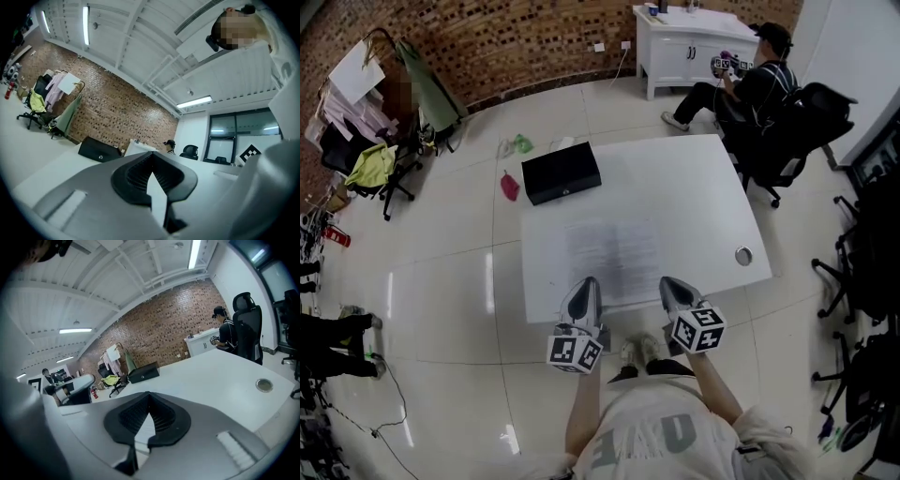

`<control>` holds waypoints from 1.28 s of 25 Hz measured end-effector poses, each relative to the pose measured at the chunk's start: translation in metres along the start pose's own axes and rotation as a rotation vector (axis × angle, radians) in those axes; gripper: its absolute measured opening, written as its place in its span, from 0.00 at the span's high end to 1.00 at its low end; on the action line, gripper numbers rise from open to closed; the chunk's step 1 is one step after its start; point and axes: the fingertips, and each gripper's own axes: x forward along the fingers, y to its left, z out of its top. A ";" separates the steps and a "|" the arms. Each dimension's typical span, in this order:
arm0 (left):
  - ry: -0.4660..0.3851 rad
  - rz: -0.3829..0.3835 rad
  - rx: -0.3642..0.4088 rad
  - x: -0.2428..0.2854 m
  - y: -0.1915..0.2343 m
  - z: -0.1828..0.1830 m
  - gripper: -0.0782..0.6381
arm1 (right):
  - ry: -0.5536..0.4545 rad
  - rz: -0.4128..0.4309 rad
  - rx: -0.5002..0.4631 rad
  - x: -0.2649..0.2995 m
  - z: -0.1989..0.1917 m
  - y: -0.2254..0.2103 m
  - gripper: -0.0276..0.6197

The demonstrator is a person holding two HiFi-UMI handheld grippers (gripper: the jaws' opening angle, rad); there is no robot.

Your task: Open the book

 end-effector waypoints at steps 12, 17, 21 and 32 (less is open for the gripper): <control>-0.233 -0.347 -0.310 -0.069 -0.031 0.045 0.87 | -0.084 0.104 -0.026 -0.066 -0.007 0.070 0.95; -0.274 -0.354 -0.238 -0.125 -0.062 0.067 0.87 | -0.159 0.128 -0.043 -0.132 -0.017 0.089 0.95; -0.346 -0.366 -0.226 -0.195 -0.119 0.071 0.87 | -0.181 0.137 -0.066 -0.218 -0.064 0.095 0.95; -0.297 -0.357 -0.194 -0.358 -0.282 0.040 0.87 | -0.210 0.179 -0.075 -0.424 -0.153 0.116 0.95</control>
